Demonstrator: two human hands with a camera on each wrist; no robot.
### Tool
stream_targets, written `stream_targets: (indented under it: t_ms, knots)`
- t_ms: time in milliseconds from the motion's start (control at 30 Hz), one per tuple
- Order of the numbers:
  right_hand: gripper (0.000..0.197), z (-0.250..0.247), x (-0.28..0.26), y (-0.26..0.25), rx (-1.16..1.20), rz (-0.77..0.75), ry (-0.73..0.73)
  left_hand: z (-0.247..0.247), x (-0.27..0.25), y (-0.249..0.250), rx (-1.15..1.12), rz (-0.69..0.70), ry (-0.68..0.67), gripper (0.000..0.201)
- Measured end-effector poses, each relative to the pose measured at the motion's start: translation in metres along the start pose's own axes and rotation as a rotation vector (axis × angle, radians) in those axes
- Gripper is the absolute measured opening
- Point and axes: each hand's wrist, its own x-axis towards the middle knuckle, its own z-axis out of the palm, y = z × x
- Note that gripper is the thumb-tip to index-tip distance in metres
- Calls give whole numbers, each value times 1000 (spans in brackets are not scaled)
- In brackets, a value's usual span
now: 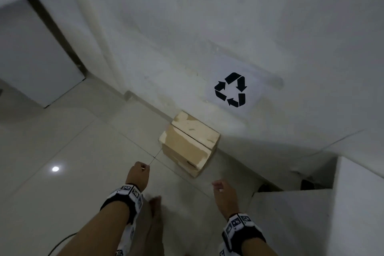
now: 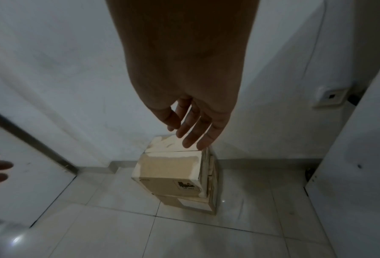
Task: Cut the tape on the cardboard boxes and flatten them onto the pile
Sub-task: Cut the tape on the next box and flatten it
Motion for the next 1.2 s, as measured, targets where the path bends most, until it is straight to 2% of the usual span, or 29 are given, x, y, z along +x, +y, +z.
stream_targets:
  t_ms: [200, 400, 533, 633, 700, 833, 933, 967, 1200]
  knots:
    - [8, 35, 80, -1, 48, 182, 75, 6, 120, 21, 71, -36, -78, 32]
    - [11, 69, 172, 16, 146, 408, 93, 42, 232, 43, 119, -88, -126, 43]
    - [41, 95, 241, 32, 182, 512, 82, 83, 302, 48, 99, -87, -146, 59]
    - [60, 117, 281, 45, 201, 519, 92, 114, 344, 46, 53, -99, -215, 69]
    - [66, 130, 302, 57, 262, 505, 141, 131, 366, 45, 11, -102, -253, 73]
    - [58, 147, 325, 75, 308, 487, 205, 152, 386, 41, -23, -137, -379, 93]
    - [56, 146, 318, 80, 331, 478, 198, 155, 381, 39, -27, -128, -395, 56]
    - [56, 142, 309, 79, 330, 481, 200, 152, 375, 38, -25, -120, -394, 52]
    - [51, 79, 193, 36, 286, 469, 229, 91, 270, 64, 43, -63, -373, 51]
